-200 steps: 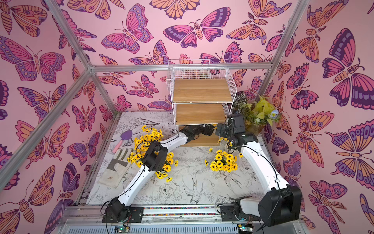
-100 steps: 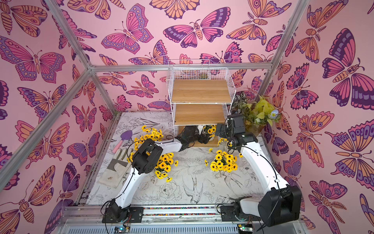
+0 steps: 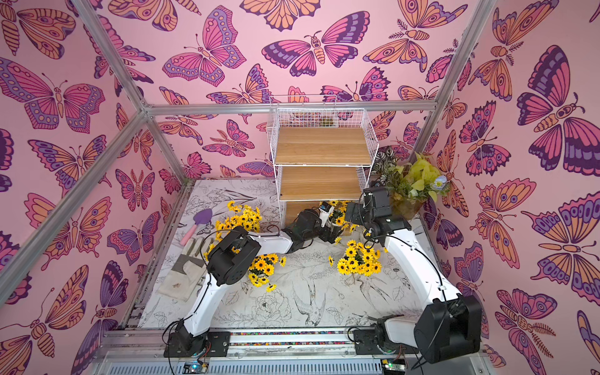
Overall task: Take the sunflower pots off the shelves
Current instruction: Pick up the sunflower pot from the shelf.
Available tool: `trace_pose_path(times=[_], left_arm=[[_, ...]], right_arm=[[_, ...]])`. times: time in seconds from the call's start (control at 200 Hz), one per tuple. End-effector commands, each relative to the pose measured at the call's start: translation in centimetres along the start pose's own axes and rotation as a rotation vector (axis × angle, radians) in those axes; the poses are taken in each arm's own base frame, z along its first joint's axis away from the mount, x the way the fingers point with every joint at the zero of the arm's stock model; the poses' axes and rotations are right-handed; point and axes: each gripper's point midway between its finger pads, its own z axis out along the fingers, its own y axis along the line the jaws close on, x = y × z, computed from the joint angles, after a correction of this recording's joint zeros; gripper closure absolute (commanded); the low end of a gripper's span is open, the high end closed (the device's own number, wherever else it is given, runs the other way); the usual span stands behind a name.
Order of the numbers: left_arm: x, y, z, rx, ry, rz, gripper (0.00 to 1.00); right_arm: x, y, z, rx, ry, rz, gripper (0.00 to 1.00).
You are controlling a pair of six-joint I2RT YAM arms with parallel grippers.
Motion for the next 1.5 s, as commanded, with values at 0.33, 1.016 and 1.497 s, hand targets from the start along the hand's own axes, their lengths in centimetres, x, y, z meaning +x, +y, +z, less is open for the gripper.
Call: trace_pose_path(times=[0.33, 1.016, 1.497], left_arm=[[1.3, 0.2, 3.5, 0.024, 0.035, -0.051, 0.03], [-0.9, -1.8, -3.6, 0.011, -0.067, 0.091, 0.20], [0.4, -5.3, -9.8, -0.009, -0.094, 0.132, 0.21]], right_arm=[[0.5, 0.9, -0.5, -0.046, 0.005, -0.057, 0.01], [0.3, 0.9, -1.7, -0.059, -0.034, -0.083, 0.01], [-0.2, 0.9, -4.9, -0.087, -0.083, -0.111, 0.01]])
